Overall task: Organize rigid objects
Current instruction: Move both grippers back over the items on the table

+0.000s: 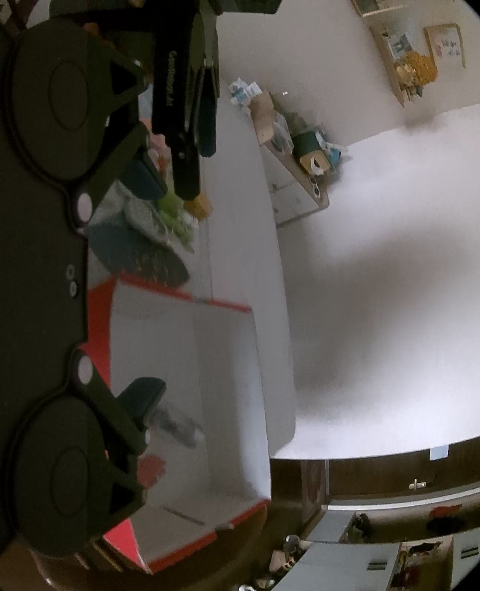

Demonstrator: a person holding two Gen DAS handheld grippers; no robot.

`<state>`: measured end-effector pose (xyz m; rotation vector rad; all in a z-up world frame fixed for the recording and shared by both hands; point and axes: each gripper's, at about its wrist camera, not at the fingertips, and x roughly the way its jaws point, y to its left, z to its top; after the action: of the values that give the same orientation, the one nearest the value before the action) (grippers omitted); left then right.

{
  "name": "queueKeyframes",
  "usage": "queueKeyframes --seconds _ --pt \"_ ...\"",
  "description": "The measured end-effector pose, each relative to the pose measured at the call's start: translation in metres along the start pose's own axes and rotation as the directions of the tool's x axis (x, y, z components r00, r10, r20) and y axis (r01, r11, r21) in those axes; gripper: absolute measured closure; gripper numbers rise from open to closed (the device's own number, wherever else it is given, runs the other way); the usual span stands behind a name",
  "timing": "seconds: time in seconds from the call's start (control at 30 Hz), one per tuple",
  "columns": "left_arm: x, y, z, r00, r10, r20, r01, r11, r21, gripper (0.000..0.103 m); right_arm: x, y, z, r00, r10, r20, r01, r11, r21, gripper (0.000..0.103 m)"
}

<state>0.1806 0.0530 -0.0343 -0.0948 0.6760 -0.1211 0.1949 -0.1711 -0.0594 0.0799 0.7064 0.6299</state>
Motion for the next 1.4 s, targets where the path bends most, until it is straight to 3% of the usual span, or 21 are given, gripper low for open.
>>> queueKeyframes --seconds 0.27,0.67,0.83,1.03,1.4 --pt "-0.021 0.052 -0.025 1.0 0.029 0.006 -0.029 0.999 0.024 0.015 0.018 0.058 -0.022 0.999 0.006 -0.035 -0.007 1.0 -0.011 0.001" --pt "-0.017 0.124 -0.057 0.997 -0.004 -0.076 0.003 1.0 -0.005 0.015 0.047 0.133 -0.057 0.992 0.045 -0.121 -0.053 0.997 -0.062 0.001" --pt "-0.009 0.142 -0.065 0.994 0.046 -0.101 -0.045 0.999 0.008 0.015 0.061 0.158 -0.068 0.987 0.05 -0.154 -0.067 0.992 -0.103 0.001" --pt "0.004 0.158 -0.076 0.989 0.015 -0.144 -0.013 1.0 0.016 0.015 0.086 0.179 -0.08 0.979 0.051 -0.199 -0.081 0.986 -0.143 0.003" --pt "0.029 0.155 -0.092 0.977 -0.045 -0.207 0.072 0.989 0.125 0.015 0.127 0.207 -0.102 0.96 0.063 -0.272 -0.128 0.965 -0.23 0.012"
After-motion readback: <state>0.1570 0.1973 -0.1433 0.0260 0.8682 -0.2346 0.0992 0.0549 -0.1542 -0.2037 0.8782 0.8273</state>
